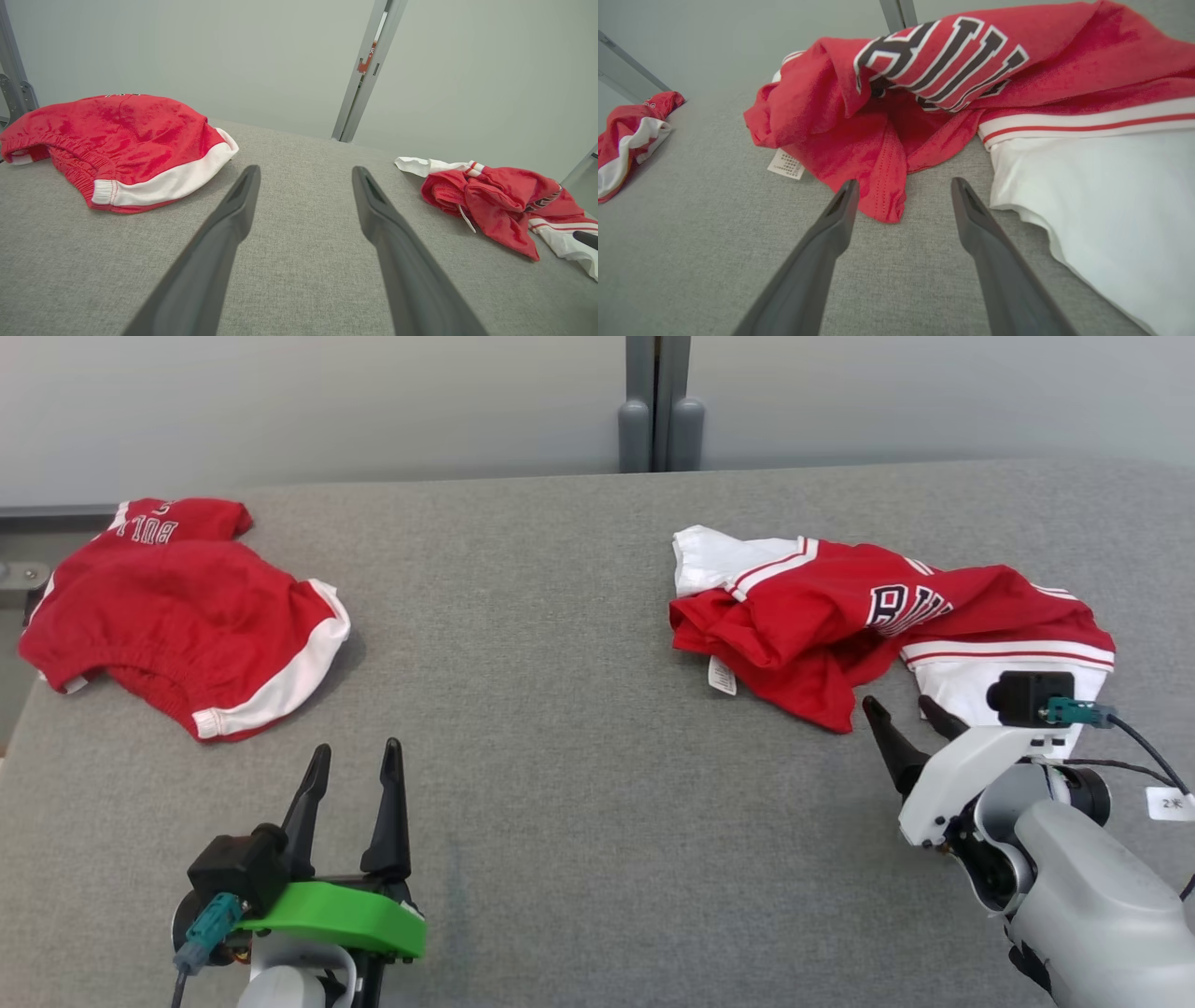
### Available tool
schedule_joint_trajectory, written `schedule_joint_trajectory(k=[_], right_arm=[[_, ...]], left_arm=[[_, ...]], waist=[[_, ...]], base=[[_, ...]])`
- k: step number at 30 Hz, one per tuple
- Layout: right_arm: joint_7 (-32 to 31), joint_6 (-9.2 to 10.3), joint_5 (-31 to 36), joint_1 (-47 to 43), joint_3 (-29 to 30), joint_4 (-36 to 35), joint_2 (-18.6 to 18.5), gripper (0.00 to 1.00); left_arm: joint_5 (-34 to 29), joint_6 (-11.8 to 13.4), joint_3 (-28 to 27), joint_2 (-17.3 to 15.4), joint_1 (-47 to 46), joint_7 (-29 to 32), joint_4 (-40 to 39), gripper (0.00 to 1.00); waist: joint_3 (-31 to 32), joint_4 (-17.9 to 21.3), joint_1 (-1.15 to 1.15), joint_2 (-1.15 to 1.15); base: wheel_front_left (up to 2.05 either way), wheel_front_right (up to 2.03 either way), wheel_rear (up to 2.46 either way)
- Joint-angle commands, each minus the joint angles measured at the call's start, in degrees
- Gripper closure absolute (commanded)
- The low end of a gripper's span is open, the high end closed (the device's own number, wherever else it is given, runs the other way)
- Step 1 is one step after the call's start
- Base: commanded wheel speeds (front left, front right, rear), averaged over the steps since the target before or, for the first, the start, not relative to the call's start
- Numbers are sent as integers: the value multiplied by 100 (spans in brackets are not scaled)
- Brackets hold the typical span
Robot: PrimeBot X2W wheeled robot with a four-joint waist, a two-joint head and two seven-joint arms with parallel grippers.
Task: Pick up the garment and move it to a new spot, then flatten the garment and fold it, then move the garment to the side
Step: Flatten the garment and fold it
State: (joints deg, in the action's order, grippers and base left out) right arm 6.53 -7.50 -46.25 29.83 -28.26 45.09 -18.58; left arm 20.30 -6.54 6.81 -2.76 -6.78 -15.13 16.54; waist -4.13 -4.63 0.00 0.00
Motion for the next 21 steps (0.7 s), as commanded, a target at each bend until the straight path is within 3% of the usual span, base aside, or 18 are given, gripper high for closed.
schedule_joint_trajectory(k=[1, 11, 12, 14, 15, 16, 21], right_arm=[[-99, 3, 73, 132, -63, 194, 30, 0], [-626, 4, -85, 732, -169, 1544, 391, 0], [-594, 4, -81, 768, -170, 1660, 424, 7], [-558, 1, -116, 795, -189, 1796, 500, 54], [-549, 1, -135, 813, -214, 1808, 525, 61], [-503, 1, -150, 825, -251, 1800, 550, 100], [-330, 1, -194, 822, -507, 1514, 639, 100]], left_arm=[[31, -1, 10, -22, -75, -3, -16, 0], [127, 40, 98, -20, -186, -3, 13, 0], [123, 41, 97, -21, -170, -3, 19, 0], [110, 39, 66, -21, -134, -2, 26, 0], [102, 38, 52, -21, -118, -2, 28, 0], [93, 35, 40, -20, -103, -2, 33, 0], [63, 25, -1, -20, -48, -2, 56, 0]], waist=[[-128, -191, 0, 0], [-327, -814, 0, 0], [-325, -860, 0, 0], [-310, -911, 0, 0], [-302, -921, 0, 0], [-290, -931, 0, 0], [-189, -927, 0, 0]], base=[[0, 0, 0], [0, 0, 0], [0, 0, 0], [0, 0, 0], [0, 0, 0], [0, 0, 0], [0, 0, 0]])
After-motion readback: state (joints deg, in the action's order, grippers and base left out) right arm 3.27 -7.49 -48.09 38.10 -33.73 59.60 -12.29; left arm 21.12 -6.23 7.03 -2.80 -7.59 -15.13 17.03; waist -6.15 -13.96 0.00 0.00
